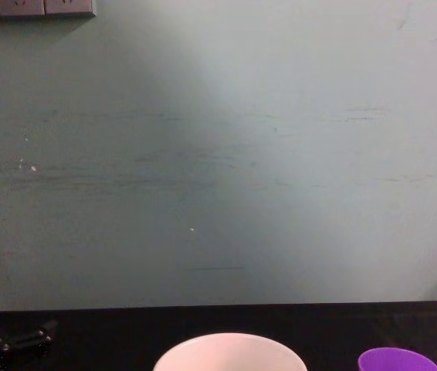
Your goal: Pick up the cup and pour the mung beans from the cup into the bowl.
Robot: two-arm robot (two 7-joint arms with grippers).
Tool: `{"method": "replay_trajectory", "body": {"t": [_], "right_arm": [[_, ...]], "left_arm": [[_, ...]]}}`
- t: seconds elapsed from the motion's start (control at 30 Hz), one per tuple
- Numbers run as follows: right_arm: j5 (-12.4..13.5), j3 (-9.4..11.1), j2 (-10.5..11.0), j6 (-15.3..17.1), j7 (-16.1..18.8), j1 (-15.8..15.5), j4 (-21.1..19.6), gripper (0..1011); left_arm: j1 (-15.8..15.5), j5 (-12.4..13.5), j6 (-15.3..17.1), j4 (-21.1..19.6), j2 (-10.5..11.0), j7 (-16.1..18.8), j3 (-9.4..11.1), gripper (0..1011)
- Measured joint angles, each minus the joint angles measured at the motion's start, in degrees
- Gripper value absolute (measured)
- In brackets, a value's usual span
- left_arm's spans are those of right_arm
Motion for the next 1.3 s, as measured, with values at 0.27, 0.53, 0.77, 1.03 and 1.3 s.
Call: {"method": "replay_trajectory", "body": {"t": [0.27, 0.53, 0.77, 1.03, 1.3], "right_arm": [[0.0, 0.0, 0.0, 0.0, 0.0, 0.0, 0.0, 1003], [0.0, 0.0, 0.0, 0.0, 0.0, 0.0, 0.0, 1003], [0.0, 0.0, 0.0, 0.0, 0.0, 0.0, 0.0, 1003], [0.0, 0.0, 0.0, 0.0, 0.0, 0.0, 0.0, 1002], [0.0, 0.0, 0.0, 0.0, 0.0, 0.0, 0.0, 1003]], "left_arm": [[0.0, 0.0, 0.0, 0.0, 0.0, 0.0, 0.0, 1000], [0.0, 0.0, 0.0, 0.0, 0.0, 0.0, 0.0, 1000], [0.0, 0.0, 0.0, 0.0, 0.0, 0.0, -0.01, 1000], [0.0, 0.0, 0.0, 0.0, 0.0, 0.0, 0.0, 1000], [0.0, 0.0, 0.0, 0.0, 0.0, 0.0, 0.0, 1000]]}}
